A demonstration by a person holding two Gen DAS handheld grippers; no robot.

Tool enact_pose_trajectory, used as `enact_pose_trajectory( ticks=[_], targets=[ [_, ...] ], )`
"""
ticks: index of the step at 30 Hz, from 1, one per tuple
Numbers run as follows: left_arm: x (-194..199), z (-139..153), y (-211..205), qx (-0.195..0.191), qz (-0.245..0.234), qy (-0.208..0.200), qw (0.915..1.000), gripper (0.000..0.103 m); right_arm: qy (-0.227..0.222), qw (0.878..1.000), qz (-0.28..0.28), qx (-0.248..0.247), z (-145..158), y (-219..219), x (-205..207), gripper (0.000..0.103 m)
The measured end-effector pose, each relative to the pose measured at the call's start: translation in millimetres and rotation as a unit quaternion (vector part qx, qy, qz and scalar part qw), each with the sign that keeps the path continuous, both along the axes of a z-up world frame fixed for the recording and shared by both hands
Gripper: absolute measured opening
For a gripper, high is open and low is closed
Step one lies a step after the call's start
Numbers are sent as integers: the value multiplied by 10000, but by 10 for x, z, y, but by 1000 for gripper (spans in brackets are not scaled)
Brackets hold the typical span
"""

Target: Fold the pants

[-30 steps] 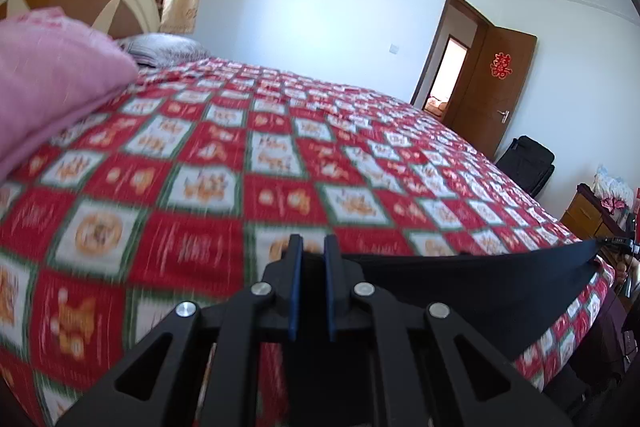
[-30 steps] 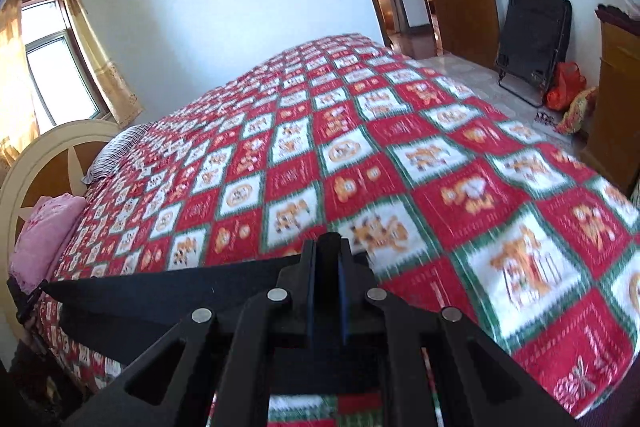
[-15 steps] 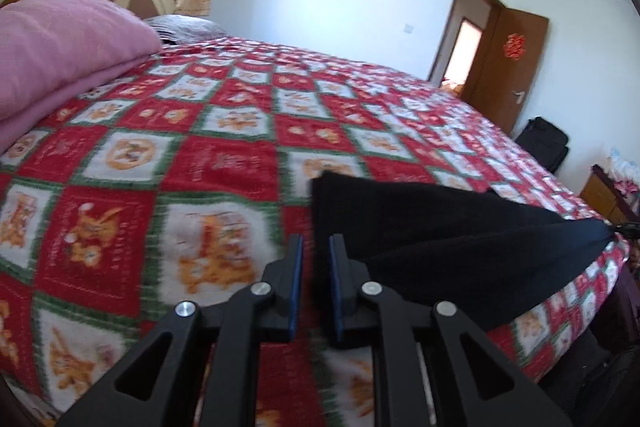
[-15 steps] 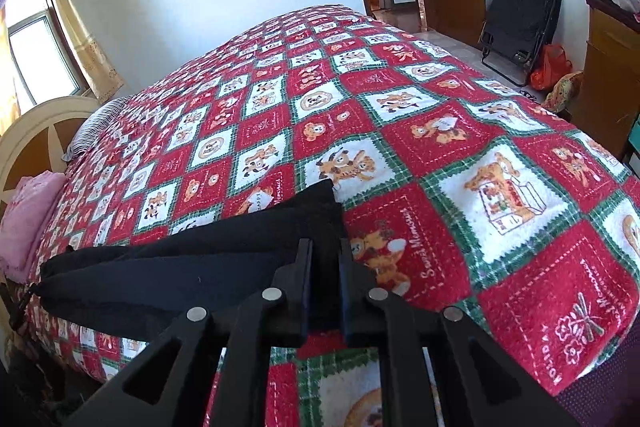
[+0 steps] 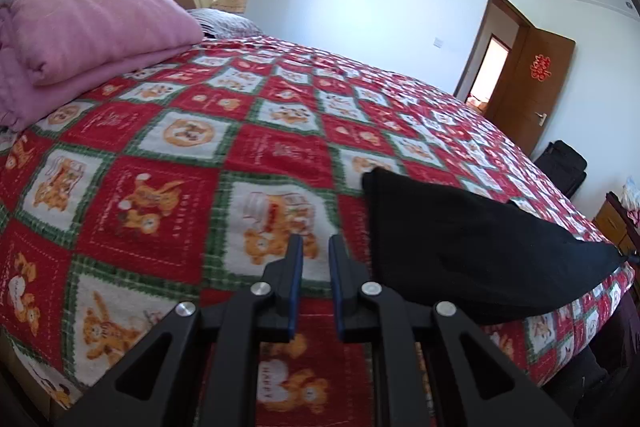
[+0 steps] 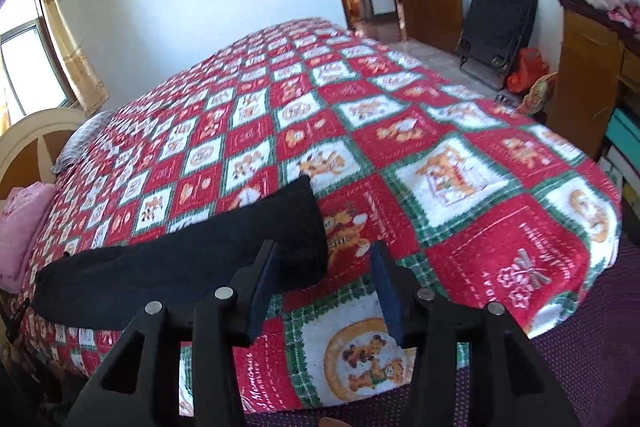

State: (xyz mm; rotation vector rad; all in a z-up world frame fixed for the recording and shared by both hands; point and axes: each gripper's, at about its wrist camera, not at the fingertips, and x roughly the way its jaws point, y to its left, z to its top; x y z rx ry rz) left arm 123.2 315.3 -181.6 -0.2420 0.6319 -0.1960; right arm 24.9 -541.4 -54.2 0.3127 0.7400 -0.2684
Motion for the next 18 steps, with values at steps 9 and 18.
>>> enact_pose_trajectory(
  ticks=[9, 18],
  targets=[
    [153, 211, -367, 393, -256, -101, 9988, 16, -315, 9851, 1656, -350, 411, 1339, 639, 49],
    [237, 114, -717, 487, -489, -17, 9976, 16, 248, 9226, 3832, 371, -168, 3219, 1792, 49]
  ],
)
